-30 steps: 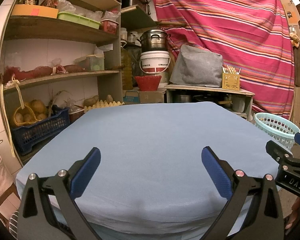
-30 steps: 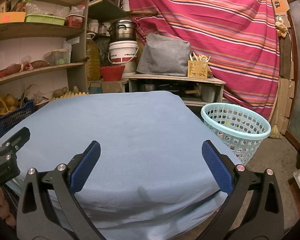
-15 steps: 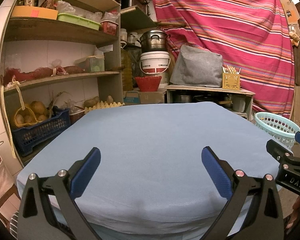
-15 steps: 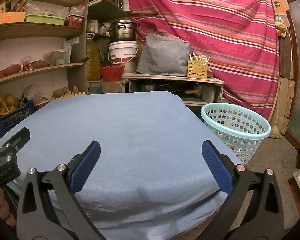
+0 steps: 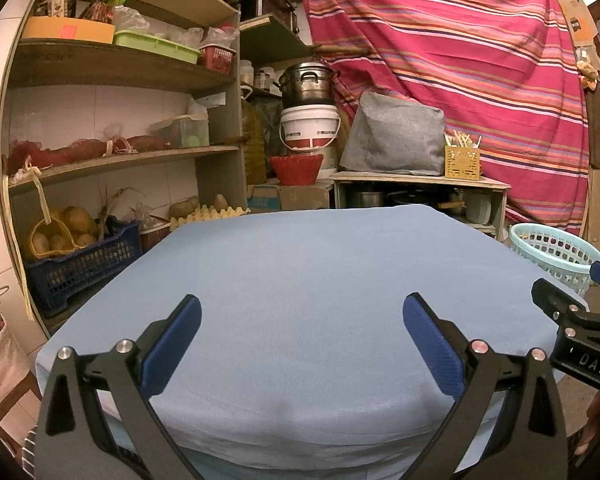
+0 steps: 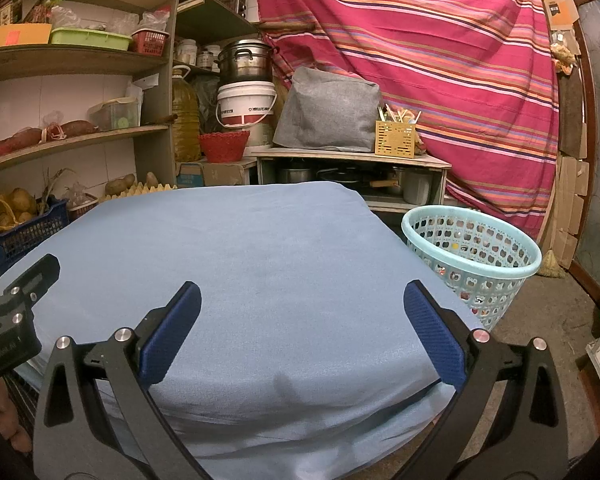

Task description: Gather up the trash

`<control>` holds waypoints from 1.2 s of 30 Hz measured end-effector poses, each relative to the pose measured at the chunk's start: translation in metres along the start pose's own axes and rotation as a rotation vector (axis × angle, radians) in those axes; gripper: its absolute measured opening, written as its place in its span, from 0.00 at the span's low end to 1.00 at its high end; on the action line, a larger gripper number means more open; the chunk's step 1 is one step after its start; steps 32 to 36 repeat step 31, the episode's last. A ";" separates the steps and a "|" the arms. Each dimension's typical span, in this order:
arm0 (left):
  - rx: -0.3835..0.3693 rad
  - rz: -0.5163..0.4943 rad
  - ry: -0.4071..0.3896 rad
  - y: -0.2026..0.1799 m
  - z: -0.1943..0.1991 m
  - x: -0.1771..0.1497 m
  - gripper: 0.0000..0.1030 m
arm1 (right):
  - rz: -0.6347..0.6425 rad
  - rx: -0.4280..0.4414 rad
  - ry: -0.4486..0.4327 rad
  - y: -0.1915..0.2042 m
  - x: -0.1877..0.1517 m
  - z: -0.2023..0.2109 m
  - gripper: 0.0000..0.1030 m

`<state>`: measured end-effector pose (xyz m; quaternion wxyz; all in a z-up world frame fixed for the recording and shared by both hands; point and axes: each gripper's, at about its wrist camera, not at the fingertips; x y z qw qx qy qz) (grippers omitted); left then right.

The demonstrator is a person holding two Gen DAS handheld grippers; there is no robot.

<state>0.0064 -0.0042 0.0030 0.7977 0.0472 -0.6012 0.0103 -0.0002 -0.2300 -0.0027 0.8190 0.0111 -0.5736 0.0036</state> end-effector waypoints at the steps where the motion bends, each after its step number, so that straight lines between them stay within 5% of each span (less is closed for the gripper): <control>1: 0.000 0.000 0.001 0.001 0.000 0.000 0.96 | 0.000 0.000 0.000 0.000 0.000 0.000 0.96; 36: -0.003 -0.005 0.001 0.004 -0.001 0.001 0.96 | 0.001 0.000 0.000 -0.002 0.000 0.000 0.96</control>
Point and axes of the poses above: each gripper's, at about its wrist camera, not at the fingertips, and z roughly against the way its jaws point, y to its left, x to its top, and after that the axes turned 4 degrees about x, right-handed
